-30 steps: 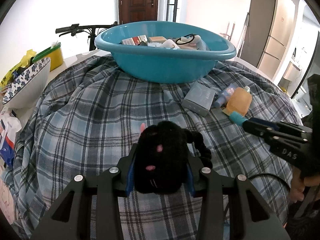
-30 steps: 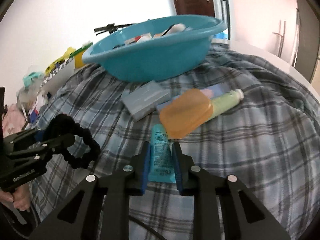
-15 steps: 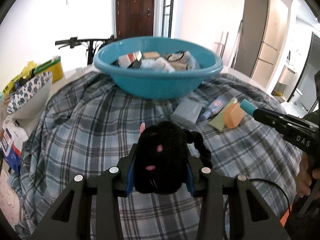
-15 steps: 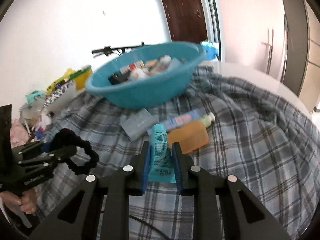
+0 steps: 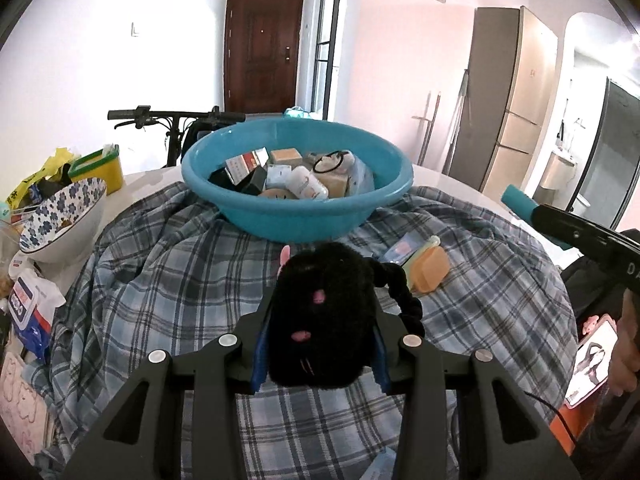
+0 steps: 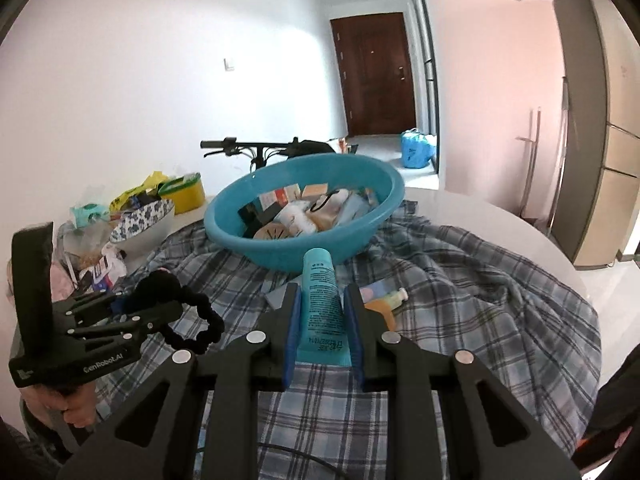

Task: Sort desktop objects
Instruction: 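Lift the hair tie with left tool while right tool lifts the teal tube toward basin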

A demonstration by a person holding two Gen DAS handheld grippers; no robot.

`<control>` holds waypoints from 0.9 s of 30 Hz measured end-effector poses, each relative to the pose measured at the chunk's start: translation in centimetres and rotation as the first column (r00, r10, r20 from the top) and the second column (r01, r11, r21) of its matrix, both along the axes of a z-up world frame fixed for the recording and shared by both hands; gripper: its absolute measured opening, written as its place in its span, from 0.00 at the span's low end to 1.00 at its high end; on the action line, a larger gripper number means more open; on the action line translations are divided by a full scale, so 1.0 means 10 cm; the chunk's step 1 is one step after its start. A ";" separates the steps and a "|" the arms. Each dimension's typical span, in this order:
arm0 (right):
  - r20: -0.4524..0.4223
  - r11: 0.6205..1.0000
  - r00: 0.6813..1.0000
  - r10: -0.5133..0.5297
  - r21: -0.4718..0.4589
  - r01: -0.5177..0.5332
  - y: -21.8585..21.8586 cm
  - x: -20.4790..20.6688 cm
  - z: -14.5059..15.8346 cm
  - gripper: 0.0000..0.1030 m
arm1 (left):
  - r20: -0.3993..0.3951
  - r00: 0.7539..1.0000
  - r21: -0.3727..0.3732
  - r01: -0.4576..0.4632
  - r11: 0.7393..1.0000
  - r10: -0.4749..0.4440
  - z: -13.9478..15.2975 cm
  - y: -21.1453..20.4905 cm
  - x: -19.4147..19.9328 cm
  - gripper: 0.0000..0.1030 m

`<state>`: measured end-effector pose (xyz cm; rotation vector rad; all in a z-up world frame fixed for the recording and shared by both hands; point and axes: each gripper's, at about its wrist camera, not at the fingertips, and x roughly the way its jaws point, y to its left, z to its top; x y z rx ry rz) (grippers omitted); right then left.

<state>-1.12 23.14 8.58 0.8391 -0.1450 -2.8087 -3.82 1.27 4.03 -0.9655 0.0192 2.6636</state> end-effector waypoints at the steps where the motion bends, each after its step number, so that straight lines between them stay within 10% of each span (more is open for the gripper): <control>1: -0.006 1.000 1.000 -0.002 -0.002 0.002 0.00 0.03 0.03 0.20 | -0.008 1.000 0.003 -0.005 1.000 0.005 0.03 -0.01 0.02 0.41; 27: -0.131 0.997 0.991 0.035 0.074 -0.026 -0.18 0.32 0.86 0.20 | -0.168 0.983 0.076 -0.066 0.995 0.078 0.74 -0.12 0.26 0.41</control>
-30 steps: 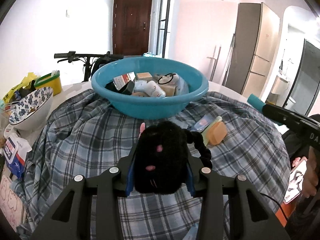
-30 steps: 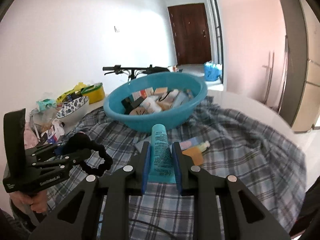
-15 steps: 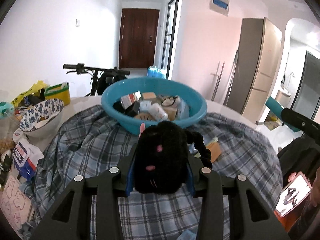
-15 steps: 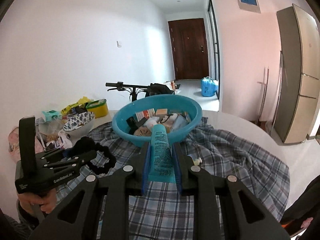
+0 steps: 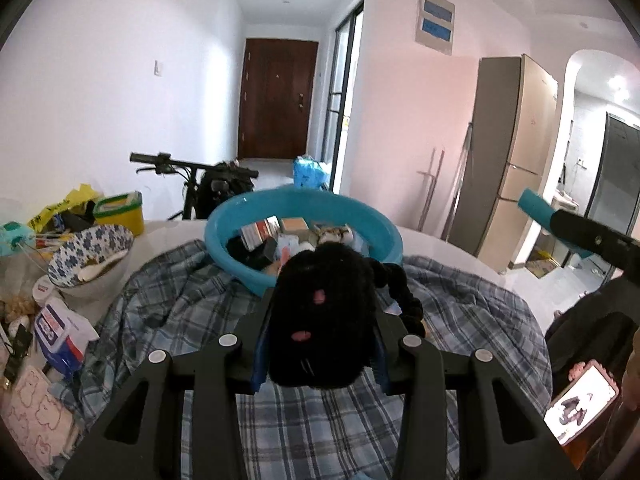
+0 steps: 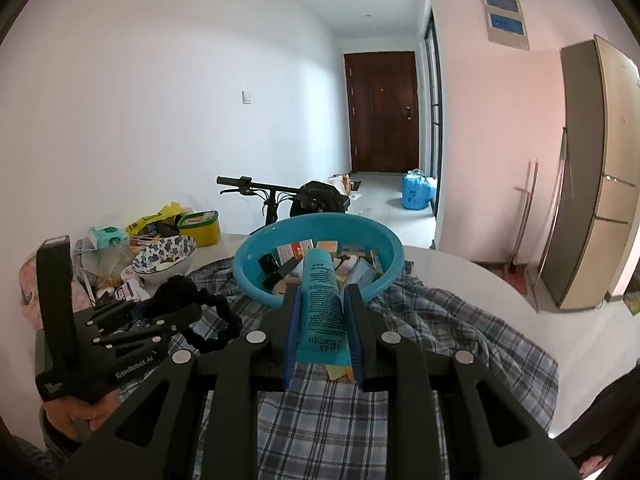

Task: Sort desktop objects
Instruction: 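Lift the hair tie with left tool while right tool lifts the teal tube toward basin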

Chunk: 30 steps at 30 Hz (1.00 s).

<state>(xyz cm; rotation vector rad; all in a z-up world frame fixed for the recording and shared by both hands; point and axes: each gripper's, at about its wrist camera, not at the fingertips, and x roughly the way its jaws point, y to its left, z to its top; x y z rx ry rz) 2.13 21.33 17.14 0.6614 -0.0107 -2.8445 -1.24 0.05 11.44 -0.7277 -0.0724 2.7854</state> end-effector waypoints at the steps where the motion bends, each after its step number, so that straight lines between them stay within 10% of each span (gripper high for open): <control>1: 0.001 1.000 1.000 -0.003 0.002 0.003 -0.01 -0.03 -0.01 0.20 | -0.010 1.000 -0.009 -0.012 1.000 0.012 0.03 0.00 -0.02 0.41; 30: -0.241 0.999 0.970 -0.043 -0.037 0.035 -0.09 -1.03 0.54 0.20 | -0.344 0.933 0.040 -0.097 0.994 0.105 1.19 -0.01 -0.77 0.41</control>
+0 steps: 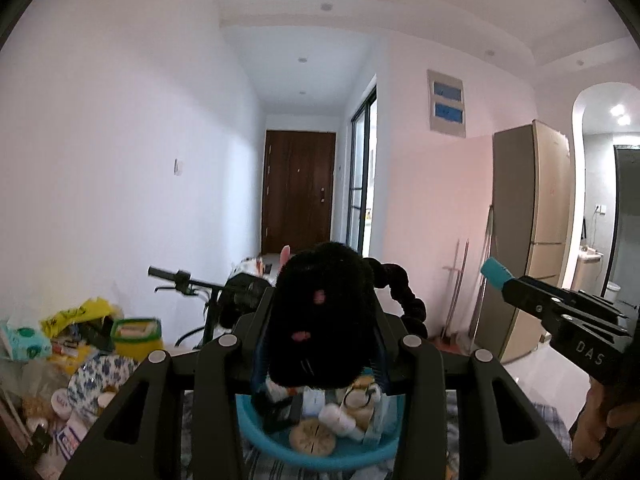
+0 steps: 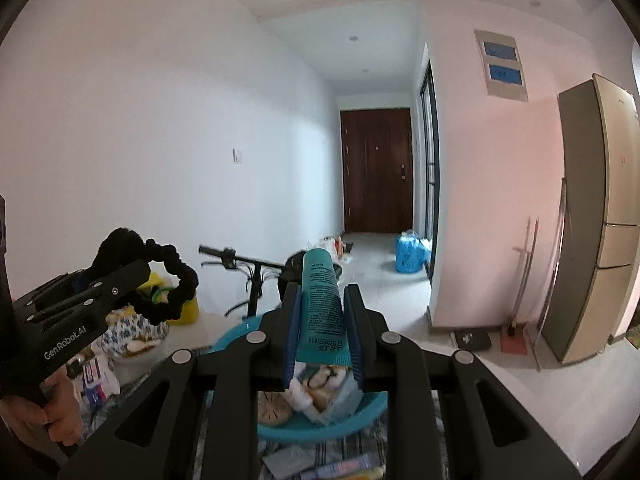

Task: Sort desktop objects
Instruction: 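Lift the hair tie with left tool while right tool lifts the teal tube toward basin, then lower the hair tie with left tool while right tool lowers the tube into basin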

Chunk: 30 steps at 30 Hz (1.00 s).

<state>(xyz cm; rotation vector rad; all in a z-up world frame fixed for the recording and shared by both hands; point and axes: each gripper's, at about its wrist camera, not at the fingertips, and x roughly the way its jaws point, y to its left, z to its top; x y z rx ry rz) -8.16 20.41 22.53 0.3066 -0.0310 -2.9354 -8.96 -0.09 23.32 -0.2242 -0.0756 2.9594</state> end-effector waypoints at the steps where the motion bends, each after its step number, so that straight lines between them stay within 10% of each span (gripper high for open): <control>1: -0.009 1.000 1.000 -0.001 -0.008 0.001 0.00 -0.03 0.03 0.20 | -0.008 1.000 0.007 0.002 1.000 -0.002 0.03 0.00 -0.03 0.41; 30: 0.021 0.998 0.999 0.043 -0.046 -0.042 -0.02 -0.45 -0.17 0.20 | 0.044 0.999 -0.008 -0.006 1.000 0.007 -0.25 0.17 -0.48 0.41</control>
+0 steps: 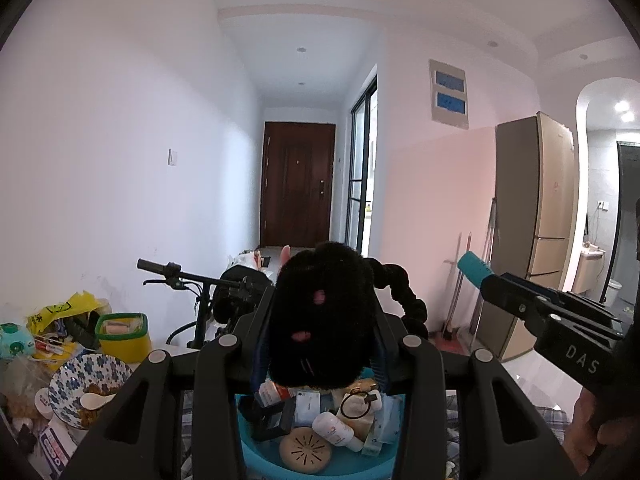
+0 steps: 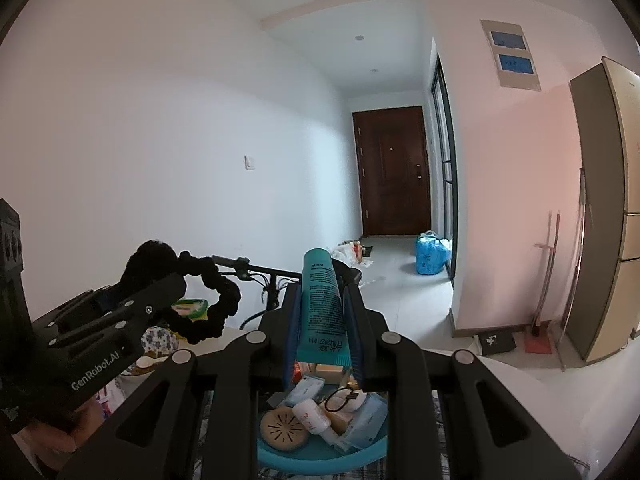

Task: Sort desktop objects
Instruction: 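Lower the hair tie with left tool while right tool lowers the tube into basin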

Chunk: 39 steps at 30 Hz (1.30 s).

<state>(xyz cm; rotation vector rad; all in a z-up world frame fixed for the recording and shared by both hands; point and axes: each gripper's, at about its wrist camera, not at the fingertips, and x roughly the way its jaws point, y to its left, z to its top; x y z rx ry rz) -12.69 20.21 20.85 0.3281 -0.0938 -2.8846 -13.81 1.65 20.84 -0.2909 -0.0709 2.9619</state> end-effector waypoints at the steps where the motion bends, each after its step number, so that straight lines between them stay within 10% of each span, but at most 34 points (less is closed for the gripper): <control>1: 0.002 1.000 1.000 -0.007 0.000 0.007 0.01 -0.04 -0.01 0.20 | 0.006 1.000 -0.002 -0.004 1.000 0.004 -0.02 0.00 -0.03 0.41; 23: 0.161 1.000 0.987 -0.009 0.018 0.007 0.01 -0.83 -0.53 0.20 | 0.185 0.981 -0.017 -0.056 0.998 0.058 -0.50 -0.14 -0.90 0.41; 39: 0.322 0.997 0.947 -0.004 0.079 -0.023 -0.05 -1.21 -0.96 0.20 | 0.424 0.905 -0.018 -0.038 0.999 0.042 -1.19 -0.14 -1.63 0.41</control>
